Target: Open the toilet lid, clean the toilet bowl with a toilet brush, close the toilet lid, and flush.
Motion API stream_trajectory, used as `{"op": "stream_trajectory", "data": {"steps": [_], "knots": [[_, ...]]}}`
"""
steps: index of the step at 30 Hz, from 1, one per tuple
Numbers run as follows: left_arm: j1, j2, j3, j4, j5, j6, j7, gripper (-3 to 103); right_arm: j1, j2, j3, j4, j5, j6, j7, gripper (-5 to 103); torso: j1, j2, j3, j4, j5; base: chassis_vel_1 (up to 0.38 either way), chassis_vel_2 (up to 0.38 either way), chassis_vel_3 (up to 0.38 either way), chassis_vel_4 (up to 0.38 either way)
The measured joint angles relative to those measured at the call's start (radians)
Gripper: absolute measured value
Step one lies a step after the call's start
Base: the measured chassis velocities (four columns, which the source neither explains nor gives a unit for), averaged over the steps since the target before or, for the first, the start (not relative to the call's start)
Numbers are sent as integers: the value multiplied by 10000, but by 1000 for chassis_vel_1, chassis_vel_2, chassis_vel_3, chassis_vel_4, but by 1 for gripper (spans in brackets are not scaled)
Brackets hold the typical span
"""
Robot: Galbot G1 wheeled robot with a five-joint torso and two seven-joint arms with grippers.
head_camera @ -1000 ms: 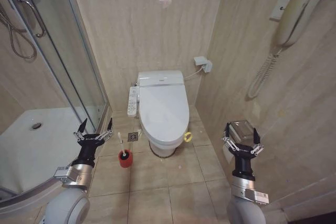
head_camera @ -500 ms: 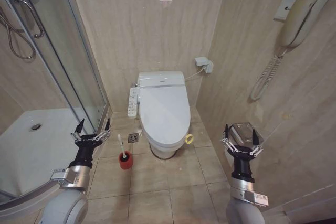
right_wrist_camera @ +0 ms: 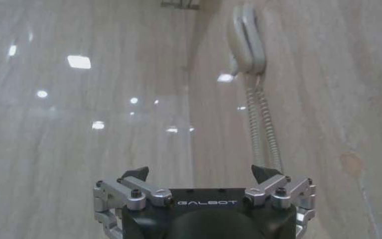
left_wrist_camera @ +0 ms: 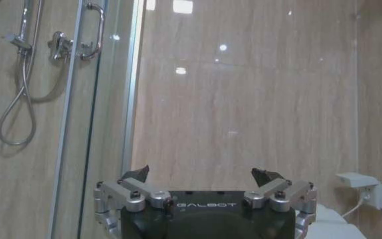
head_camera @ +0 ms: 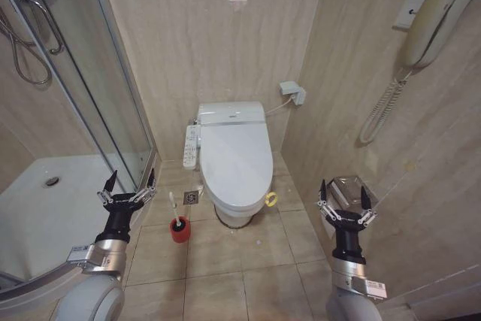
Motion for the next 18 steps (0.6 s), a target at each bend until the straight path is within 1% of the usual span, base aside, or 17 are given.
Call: {"op": "stream_trajectory", "data": {"steps": [2,3,4,5,6,7,9,10,12,13,18], "knots": [[-61,82,187,8,2,-64,37,100,-173,-363,-47,-14,-227,-205,-71,100,0,0,0,5,1,0,0,0,0],[-61,82,187,8,2,-64,37,100,-173,-363,-47,-14,-227,-205,-71,100,0,0,0,5,1,0,0,0,0],[-166,185,387,55,3,-69,71,100,-312,-535,15,29,-409,-505,42,100,0,0,0,3,3,0,0,0,0],[-247,274,554,98,4,-70,99,100,-496,-718,140,186,-490,-1115,258,100,0,0,0,-4,1,0,0,0,0],[-271,325,648,107,11,-70,124,100,-591,-830,222,323,-456,-1561,395,100,0,0,0,-6,-1,0,0,0,0],[-271,325,648,107,11,-70,124,100,-591,-830,222,323,-456,-1561,395,100,0,0,0,-6,-1,0,0,0,0],[-257,395,761,108,47,-69,154,100,-827,-1043,384,723,-61,-2581,501,100,1,0,0,-3,0,0,0,0,0],[-257,395,761,108,47,-69,154,100,-827,-1043,384,723,-61,-2581,501,100,1,0,0,-3,0,0,0,0,0],[-245,424,836,108,88,-69,156,100,-1037,-1072,487,983,53,-2994,407,100,0,1,0,0,-1,0,0,0,0],[-236,428,865,107,123,-67,156,100,-1135,-1067,516,1074,59,-3085,290,100,0,2,0,0,0,0,0,0,0],[-164,387,895,19,209,-49,174,100,-1375,-1025,546,1280,138,-3261,-151,100,0,2,0,0,0,0,0,0,0]]}}
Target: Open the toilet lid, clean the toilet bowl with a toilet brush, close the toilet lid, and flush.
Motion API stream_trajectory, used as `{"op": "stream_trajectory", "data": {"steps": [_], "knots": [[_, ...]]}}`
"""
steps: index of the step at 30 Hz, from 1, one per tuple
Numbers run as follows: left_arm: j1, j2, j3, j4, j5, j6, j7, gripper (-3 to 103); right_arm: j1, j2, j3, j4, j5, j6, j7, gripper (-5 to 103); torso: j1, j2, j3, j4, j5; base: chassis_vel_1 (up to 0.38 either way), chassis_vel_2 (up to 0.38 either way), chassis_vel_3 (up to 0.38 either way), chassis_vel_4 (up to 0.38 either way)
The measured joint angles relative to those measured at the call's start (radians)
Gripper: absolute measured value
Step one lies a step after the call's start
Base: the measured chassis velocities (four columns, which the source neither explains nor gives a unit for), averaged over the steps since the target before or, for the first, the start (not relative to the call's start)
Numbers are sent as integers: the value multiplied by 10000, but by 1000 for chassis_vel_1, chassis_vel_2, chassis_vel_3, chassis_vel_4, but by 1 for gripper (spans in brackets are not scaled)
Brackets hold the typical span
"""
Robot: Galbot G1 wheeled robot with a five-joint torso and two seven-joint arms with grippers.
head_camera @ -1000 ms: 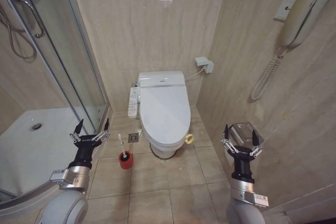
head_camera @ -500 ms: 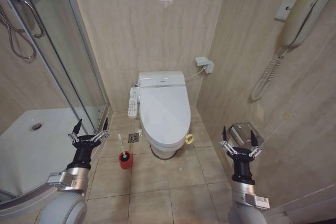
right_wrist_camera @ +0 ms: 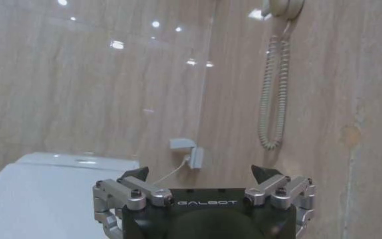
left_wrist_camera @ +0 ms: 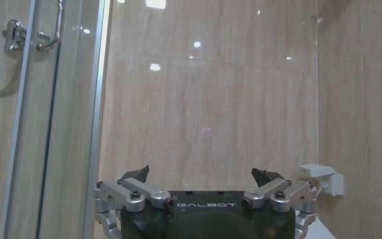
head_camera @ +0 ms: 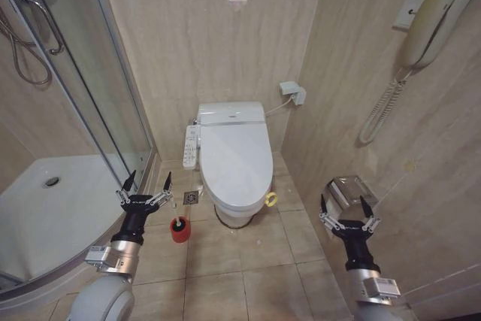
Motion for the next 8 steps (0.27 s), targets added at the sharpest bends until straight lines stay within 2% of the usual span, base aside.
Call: {"op": "stream_trajectory", "data": {"steps": [8], "knots": [[123,-106,-175,-93,-50,122,-46,100,-71,40,72,114,189,69,-542,100,0,0,0,0,-1,0,0,0,0]]}}
